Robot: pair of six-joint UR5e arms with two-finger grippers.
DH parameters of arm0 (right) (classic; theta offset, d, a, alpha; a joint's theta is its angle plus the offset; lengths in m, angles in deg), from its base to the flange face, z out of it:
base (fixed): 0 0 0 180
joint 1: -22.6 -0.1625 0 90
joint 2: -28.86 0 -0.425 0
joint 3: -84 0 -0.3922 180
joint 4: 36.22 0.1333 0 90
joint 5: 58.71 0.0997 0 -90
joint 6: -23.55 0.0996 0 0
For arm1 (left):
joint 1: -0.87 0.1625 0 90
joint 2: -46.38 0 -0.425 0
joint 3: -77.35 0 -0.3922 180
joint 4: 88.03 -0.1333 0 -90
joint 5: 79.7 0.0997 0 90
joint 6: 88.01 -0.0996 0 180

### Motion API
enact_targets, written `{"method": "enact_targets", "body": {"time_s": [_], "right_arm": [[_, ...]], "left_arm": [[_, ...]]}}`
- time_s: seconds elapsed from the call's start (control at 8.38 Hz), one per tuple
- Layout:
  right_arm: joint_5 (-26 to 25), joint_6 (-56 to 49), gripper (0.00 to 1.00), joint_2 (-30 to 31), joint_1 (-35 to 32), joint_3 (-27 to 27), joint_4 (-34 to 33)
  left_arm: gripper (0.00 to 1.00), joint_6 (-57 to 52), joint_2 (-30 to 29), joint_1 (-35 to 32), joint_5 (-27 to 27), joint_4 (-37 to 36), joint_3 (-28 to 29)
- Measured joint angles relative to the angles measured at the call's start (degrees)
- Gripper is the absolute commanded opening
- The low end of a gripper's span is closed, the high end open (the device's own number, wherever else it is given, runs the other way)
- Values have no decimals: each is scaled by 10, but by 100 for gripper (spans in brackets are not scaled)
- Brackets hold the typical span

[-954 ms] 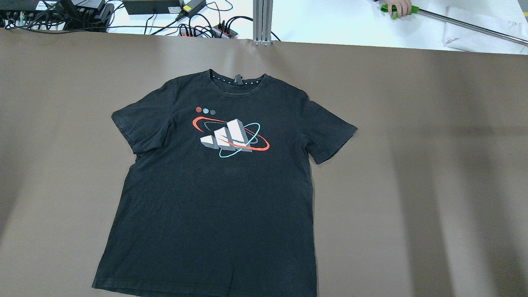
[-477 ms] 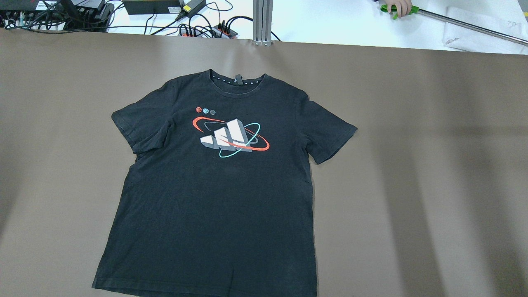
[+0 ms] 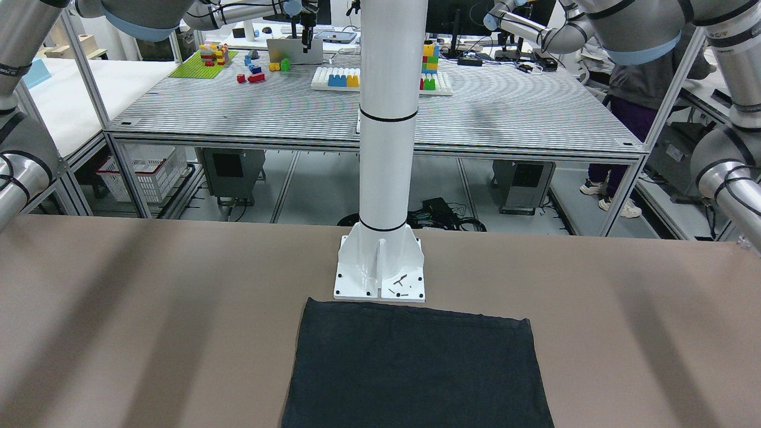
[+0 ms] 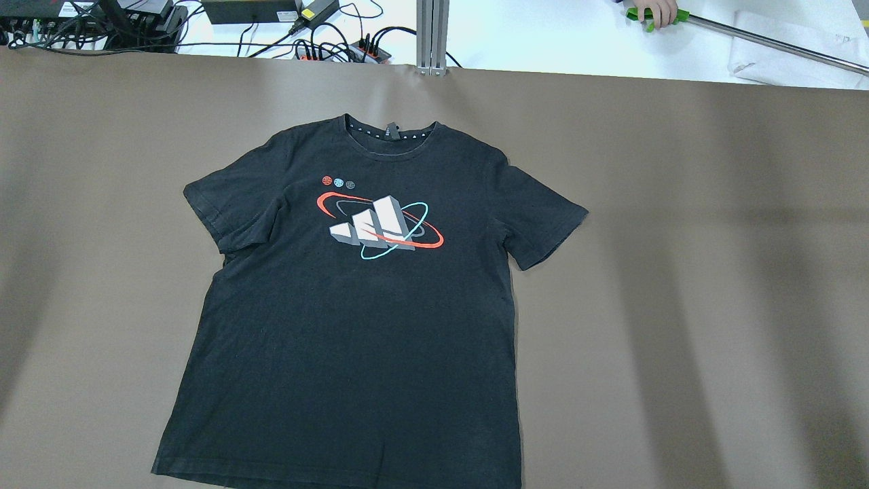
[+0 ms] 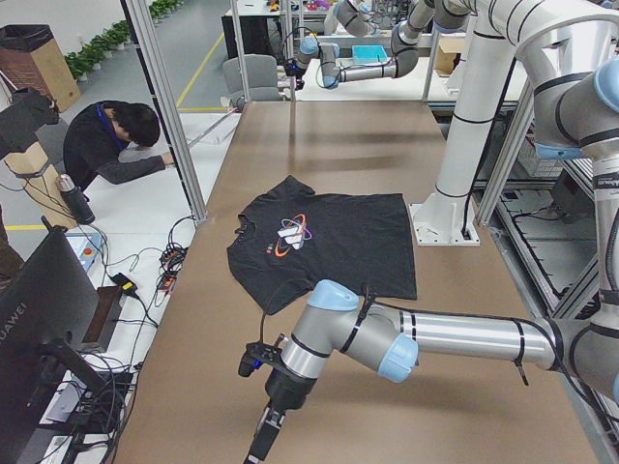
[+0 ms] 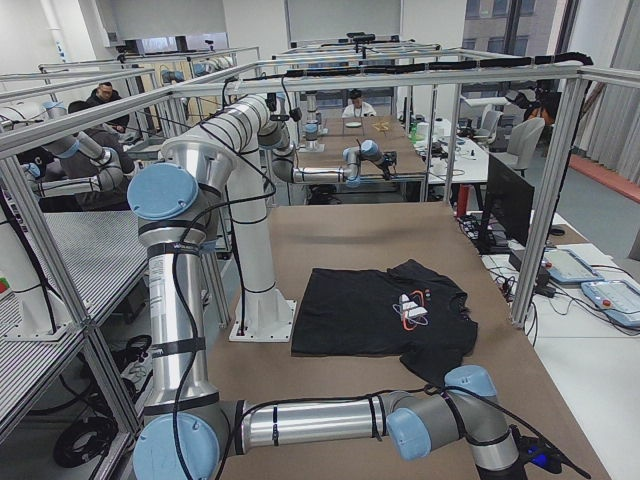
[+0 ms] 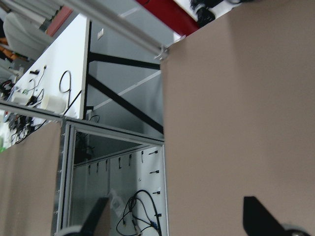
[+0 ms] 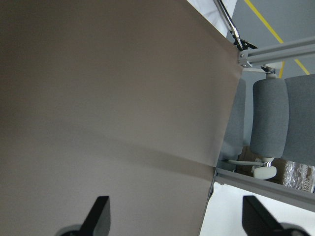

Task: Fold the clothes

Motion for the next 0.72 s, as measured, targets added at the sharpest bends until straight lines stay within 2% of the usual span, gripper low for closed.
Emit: {"method": "enact_targets", "body": {"time_s": [0.48, 0.72], "right_arm": [[76, 30, 94, -26, 19, 13, -1], [150, 92, 94, -44, 21, 16, 1]], "left_arm": [[95, 129, -157, 143, -23, 1, 66], [95, 216, -217, 186, -75, 10, 78]]}}
